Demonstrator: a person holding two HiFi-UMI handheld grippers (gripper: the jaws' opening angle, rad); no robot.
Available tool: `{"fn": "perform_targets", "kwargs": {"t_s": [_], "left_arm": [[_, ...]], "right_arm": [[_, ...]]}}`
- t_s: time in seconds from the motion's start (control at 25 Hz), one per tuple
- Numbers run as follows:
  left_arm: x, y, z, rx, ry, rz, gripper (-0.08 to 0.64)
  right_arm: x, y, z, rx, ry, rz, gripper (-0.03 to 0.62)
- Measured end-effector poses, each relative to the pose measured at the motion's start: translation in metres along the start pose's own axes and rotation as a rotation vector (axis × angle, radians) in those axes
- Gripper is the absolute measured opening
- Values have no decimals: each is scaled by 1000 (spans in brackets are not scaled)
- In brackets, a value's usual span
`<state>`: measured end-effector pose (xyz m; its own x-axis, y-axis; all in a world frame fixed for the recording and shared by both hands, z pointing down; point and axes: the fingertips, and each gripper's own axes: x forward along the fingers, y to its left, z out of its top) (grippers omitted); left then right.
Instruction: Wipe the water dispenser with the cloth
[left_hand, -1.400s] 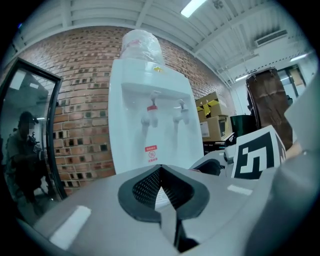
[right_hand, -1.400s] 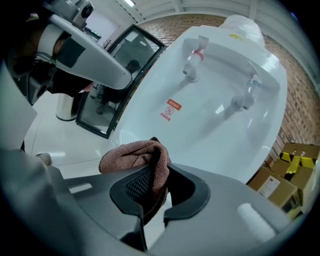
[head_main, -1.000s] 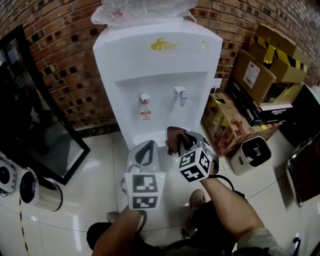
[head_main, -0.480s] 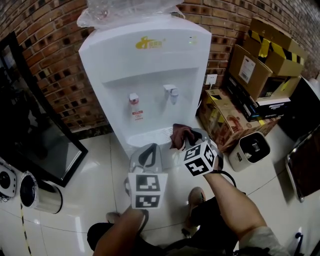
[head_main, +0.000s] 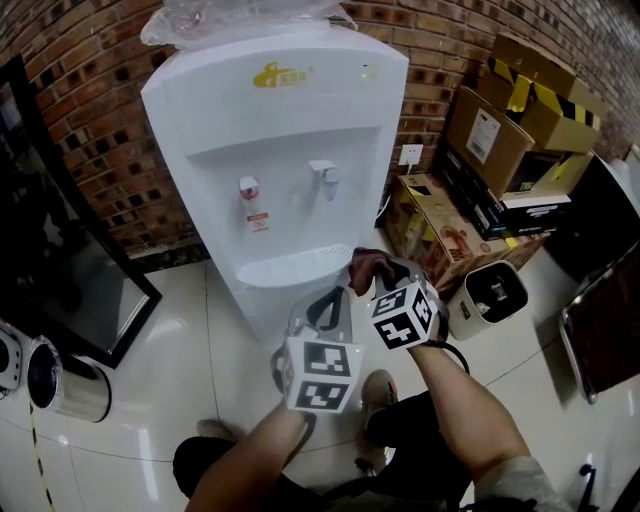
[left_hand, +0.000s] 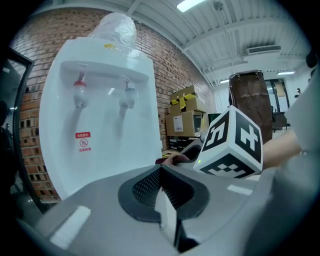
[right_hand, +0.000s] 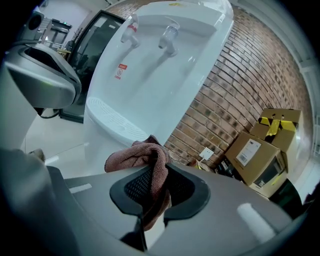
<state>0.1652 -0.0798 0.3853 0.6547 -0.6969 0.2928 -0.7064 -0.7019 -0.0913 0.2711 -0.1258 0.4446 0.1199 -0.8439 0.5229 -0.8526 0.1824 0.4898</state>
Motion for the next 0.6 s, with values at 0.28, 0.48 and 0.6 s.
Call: {"fn": "perform_targets", "kwargs": {"t_s": [0.28,0.48,0.6], "left_arm": [[-1,-9,-14,3,31,-7,0],[-19,13,-30,9,59,49,0],[-36,39,-42,0,77,111,0]], "right_arm": [[-7,4,-2,2,-10,20,72],[-20,44,28,-57,-85,100,72],[-27,83,52,-118,-148,172,72]]}}
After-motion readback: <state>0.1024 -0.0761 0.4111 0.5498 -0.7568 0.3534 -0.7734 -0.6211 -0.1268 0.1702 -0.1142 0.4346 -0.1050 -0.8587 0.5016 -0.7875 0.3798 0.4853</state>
